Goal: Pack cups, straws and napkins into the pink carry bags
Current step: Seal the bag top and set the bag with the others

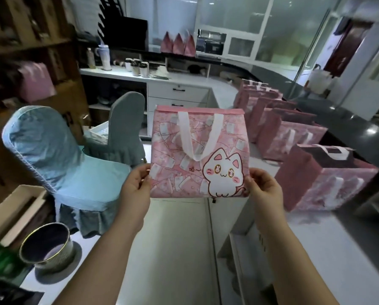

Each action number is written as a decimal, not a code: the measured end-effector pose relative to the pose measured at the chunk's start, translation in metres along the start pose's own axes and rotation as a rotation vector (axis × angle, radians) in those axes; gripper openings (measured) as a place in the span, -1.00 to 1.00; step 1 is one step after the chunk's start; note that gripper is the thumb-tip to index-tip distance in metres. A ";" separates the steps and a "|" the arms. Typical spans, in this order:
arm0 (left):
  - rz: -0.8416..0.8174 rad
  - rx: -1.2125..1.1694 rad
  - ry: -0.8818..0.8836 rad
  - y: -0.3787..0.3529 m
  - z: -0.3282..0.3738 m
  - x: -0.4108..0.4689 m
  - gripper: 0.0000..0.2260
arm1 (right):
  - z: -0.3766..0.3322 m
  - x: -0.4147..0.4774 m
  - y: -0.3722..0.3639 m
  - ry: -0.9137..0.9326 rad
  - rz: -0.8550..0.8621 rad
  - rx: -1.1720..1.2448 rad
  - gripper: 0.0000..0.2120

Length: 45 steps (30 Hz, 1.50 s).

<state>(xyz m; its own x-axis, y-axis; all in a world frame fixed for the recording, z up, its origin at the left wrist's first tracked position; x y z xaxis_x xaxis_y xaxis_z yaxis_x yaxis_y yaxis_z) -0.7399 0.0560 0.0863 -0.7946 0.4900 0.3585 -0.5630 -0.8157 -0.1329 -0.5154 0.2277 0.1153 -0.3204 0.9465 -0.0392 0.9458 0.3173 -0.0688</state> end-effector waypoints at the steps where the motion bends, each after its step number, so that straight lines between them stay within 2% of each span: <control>1: 0.007 -0.008 -0.008 -0.002 -0.002 0.017 -0.70 | -0.003 0.016 -0.009 0.008 -0.004 -0.004 -0.83; 7: 0.027 -0.006 -0.030 -0.024 -0.033 0.116 -0.75 | 0.003 0.119 -0.054 -0.015 -0.010 0.042 -0.84; 12: 0.006 0.020 -0.049 -0.069 -0.064 0.210 -0.75 | 0.011 0.229 -0.087 -0.067 -0.058 0.067 -0.80; 21: 0.062 0.045 -0.150 -0.137 -0.085 0.426 -0.78 | -0.066 0.444 -0.166 0.043 -0.185 0.119 -0.80; 31: 0.119 0.041 -0.117 -0.181 -0.188 0.614 -0.74 | -0.077 0.632 -0.263 -0.082 -0.210 0.146 -0.94; 34: 0.138 0.010 -0.163 -0.203 -0.219 0.687 -0.73 | -0.078 0.695 -0.296 -0.083 -0.192 0.168 -0.91; 39: 0.023 -0.056 -0.232 -0.239 -0.255 0.821 -0.67 | -0.094 0.813 -0.350 -0.052 -0.101 0.234 -0.82; 45: -0.049 -0.133 -0.269 -0.271 -0.281 0.982 -0.68 | -0.130 0.940 -0.402 0.023 -0.123 0.255 -0.85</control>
<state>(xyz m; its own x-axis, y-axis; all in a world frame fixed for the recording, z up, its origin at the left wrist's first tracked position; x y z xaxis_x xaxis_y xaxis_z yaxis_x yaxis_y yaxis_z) -1.4314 0.8445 0.2148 -0.6869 0.4143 0.5971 -0.6382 -0.7368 -0.2230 -1.1896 0.9972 0.2352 -0.4275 0.9040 0.0073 0.8552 0.4071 -0.3208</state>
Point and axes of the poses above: each hand's wrist, its own x-axis towards the middle knuckle, its own y-axis out of the back of the hand, z = x × y, the point moved 3 cm from there along x, towards the middle knuckle, and after that the axes turned 15 degrees about -y, right-handed, at the moved point
